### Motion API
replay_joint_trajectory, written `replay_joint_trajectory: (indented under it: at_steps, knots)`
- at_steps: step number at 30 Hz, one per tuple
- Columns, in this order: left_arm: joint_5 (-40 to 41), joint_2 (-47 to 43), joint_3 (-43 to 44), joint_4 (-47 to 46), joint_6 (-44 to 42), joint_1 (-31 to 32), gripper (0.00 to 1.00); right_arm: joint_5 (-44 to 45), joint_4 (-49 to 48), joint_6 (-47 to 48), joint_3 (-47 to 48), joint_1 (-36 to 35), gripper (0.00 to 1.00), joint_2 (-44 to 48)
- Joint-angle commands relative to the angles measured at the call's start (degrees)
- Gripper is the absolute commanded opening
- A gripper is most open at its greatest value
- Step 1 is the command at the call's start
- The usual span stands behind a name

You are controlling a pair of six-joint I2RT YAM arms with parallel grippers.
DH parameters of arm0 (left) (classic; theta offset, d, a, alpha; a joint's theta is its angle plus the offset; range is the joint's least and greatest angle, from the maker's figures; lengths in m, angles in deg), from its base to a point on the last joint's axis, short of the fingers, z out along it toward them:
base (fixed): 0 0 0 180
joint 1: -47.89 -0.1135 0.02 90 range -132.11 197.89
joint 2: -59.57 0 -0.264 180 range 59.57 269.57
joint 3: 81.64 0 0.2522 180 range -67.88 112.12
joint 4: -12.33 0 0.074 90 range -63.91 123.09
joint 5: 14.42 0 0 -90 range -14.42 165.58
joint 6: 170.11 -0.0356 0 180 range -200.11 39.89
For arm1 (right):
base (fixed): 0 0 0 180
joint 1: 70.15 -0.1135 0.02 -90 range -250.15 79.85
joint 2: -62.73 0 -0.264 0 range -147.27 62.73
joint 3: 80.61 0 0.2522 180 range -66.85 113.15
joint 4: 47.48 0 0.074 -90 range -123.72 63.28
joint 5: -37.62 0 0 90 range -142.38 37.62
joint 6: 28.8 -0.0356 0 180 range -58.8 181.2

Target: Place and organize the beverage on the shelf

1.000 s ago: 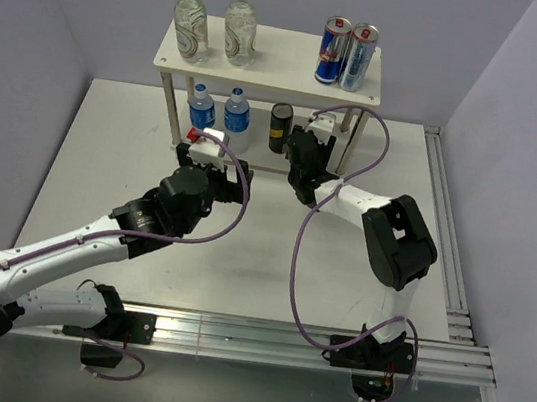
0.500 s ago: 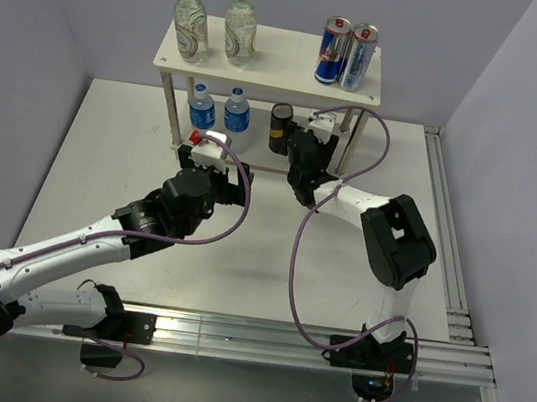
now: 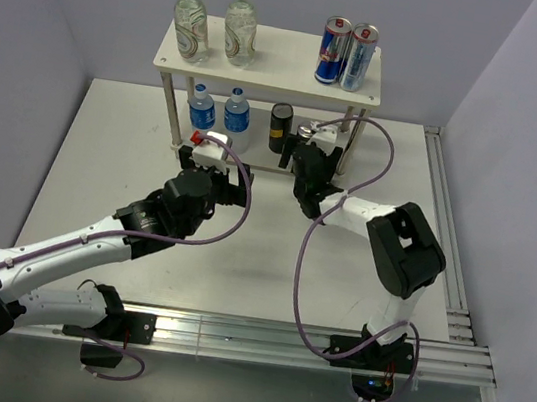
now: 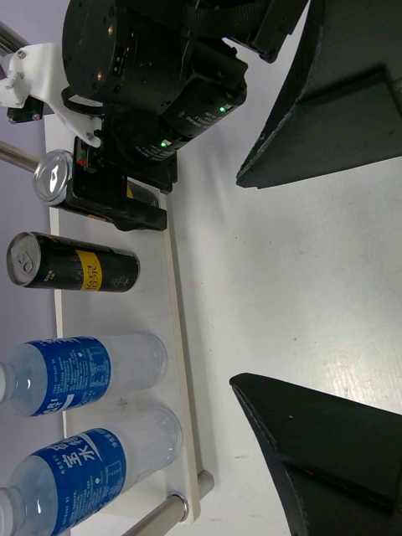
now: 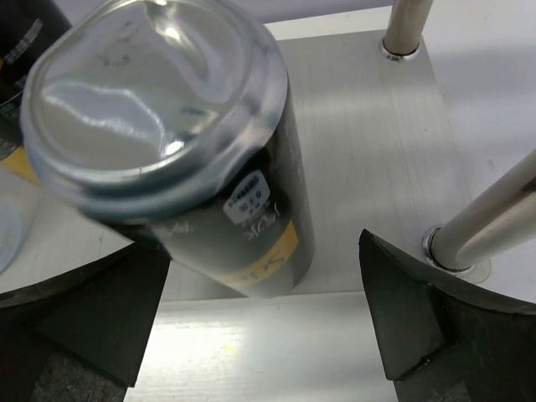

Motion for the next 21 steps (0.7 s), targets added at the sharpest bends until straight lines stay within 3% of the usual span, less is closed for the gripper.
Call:
replay_joint_trajectory:
  at_steps: [1,12,16,21]
  knots:
    - [0.42,0.23,-0.42,-2.12,0.52,0.38,0.99,-2.85,-3.45,-0.01,-1.76,-0.05,1.0,3.7]
    - [1.73,0.76,-0.77,-2.56,0.43,0.38,0.99,-6.73,-2.76,-0.09,-9.84,-0.58,1.0,11.42]
    - [3.4,0.67,0.46,-0.45,1.31,0.64,0.99,-1.9,2.6,-1.32,-16.23,-3.56,1.0,24.21]
    - [7.44,0.5,2.3,5.43,3.25,2.49,0.99,4.7,14.87,0.87,-23.9,-14.62,1.0,44.53]
